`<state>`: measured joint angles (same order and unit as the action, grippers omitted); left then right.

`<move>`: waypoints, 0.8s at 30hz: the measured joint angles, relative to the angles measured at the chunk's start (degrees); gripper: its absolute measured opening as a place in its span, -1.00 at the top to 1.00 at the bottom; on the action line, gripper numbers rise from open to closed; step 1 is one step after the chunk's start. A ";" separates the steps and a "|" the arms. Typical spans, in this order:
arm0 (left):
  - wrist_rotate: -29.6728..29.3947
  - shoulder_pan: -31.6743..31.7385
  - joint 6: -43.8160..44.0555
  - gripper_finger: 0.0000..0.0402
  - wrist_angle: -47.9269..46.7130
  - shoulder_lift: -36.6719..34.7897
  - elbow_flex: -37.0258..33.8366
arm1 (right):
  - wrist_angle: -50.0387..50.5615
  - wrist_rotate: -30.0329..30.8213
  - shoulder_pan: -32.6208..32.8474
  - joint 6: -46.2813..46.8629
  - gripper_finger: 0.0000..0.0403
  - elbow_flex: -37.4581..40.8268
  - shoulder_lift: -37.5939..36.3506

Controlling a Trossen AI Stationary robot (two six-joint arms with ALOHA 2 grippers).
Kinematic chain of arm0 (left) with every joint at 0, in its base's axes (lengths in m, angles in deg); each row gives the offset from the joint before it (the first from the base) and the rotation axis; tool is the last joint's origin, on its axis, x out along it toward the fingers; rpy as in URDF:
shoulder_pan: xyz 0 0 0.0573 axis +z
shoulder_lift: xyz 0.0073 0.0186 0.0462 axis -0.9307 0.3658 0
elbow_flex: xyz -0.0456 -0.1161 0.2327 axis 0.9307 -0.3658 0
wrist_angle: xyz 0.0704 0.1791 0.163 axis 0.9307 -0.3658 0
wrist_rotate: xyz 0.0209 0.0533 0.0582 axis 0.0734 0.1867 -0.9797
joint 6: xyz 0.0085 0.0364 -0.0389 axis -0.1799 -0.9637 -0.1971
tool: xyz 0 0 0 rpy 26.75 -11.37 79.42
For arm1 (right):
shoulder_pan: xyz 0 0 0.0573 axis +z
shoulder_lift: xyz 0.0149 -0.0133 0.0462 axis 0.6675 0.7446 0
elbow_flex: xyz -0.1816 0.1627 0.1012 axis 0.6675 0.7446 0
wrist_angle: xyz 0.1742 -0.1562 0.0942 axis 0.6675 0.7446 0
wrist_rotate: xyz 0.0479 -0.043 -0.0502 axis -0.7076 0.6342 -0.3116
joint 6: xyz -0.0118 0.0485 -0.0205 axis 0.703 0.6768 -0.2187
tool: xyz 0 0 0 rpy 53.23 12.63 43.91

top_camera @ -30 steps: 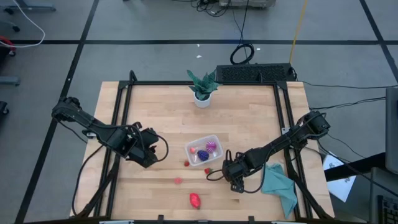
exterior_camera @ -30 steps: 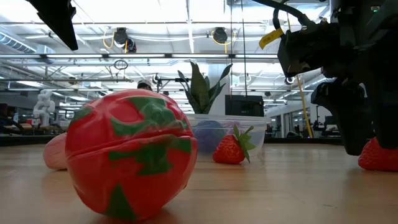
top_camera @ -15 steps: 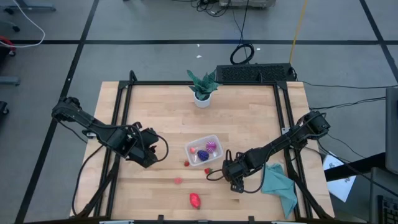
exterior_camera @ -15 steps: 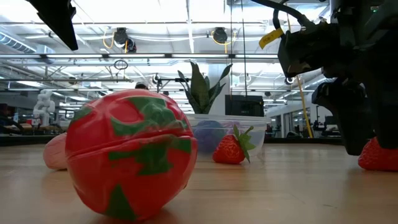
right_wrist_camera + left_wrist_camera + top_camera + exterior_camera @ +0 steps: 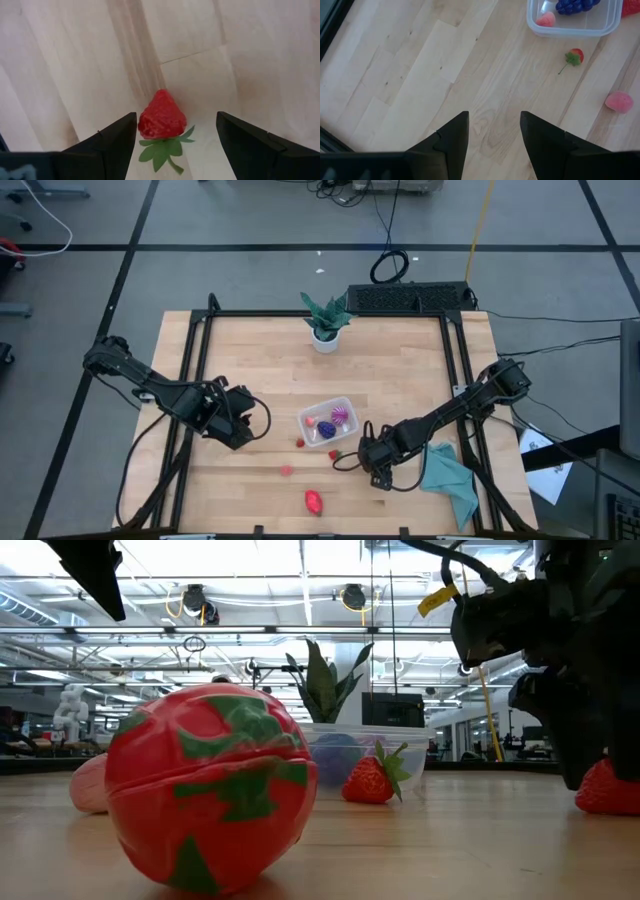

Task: Pick and placing Produce into tupperware
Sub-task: Put the bottom strawberry into the transparent bin

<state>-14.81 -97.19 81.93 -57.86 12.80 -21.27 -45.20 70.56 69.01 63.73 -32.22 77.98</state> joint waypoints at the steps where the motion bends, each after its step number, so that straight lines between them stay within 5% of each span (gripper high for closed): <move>1: 0.00 0.00 0.00 0.08 0.00 0.00 0.00 | 0.10 0.02 0.02 -0.04 -0.30 0.00 0.00; 24: -0.02 0.00 -0.39 0.08 1.12 0.00 -0.02 | -1.91 -0.80 0.37 -0.67 -0.30 -0.19 2.93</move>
<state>-14.83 -97.19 81.54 -56.74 12.80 -21.29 -47.11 69.77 69.38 63.06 -32.41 80.91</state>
